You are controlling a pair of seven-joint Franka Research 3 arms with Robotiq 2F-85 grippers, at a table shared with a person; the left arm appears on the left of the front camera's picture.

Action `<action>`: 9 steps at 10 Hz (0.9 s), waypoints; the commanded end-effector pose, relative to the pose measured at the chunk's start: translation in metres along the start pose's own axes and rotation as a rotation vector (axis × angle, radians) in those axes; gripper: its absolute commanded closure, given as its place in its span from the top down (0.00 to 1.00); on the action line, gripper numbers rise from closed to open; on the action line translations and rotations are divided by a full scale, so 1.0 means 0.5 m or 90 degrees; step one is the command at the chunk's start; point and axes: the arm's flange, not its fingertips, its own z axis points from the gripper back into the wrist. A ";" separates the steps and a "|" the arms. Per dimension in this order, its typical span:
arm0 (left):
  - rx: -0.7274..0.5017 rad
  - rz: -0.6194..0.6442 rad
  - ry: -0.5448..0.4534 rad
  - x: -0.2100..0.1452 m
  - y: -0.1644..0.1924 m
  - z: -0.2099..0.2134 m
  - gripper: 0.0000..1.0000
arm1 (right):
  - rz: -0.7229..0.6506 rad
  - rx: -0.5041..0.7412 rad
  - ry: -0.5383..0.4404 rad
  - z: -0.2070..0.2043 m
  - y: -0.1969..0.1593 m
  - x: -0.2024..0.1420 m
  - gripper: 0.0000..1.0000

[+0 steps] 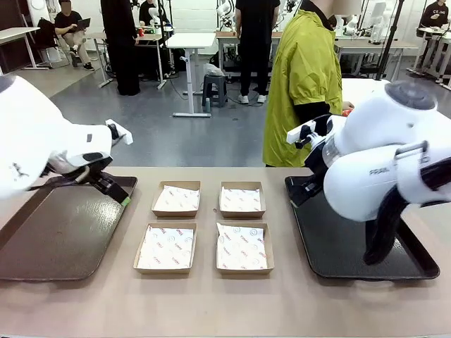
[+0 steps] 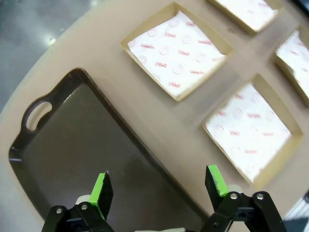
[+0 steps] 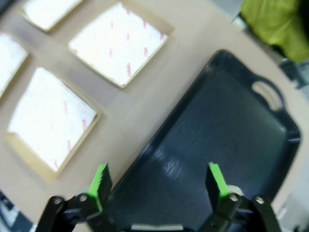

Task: Individually package the donuts and arrange them on the tray.
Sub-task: Pick up one Paper togo box.

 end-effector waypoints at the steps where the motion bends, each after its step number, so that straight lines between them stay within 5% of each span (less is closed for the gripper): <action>1: -0.046 -0.025 0.032 -0.215 -0.048 0.089 1.00 | -0.008 0.004 0.054 0.107 0.076 -0.207 1.00; 3: -0.064 -0.026 0.049 -0.271 -0.068 0.113 1.00 | 0.017 0.013 0.095 0.134 0.109 -0.277 1.00; 5: -0.034 -0.009 0.056 -0.282 -0.066 0.087 1.00 | -0.006 -0.025 0.051 0.116 0.082 -0.278 1.00; 6: -0.063 -0.019 0.068 -0.066 0.011 0.153 1.00 | 0.010 0.015 0.095 0.179 0.039 -0.059 1.00; 9: -0.061 -0.016 0.073 -0.073 0.013 0.166 1.00 | 0.008 0.009 0.086 0.202 0.038 -0.064 1.00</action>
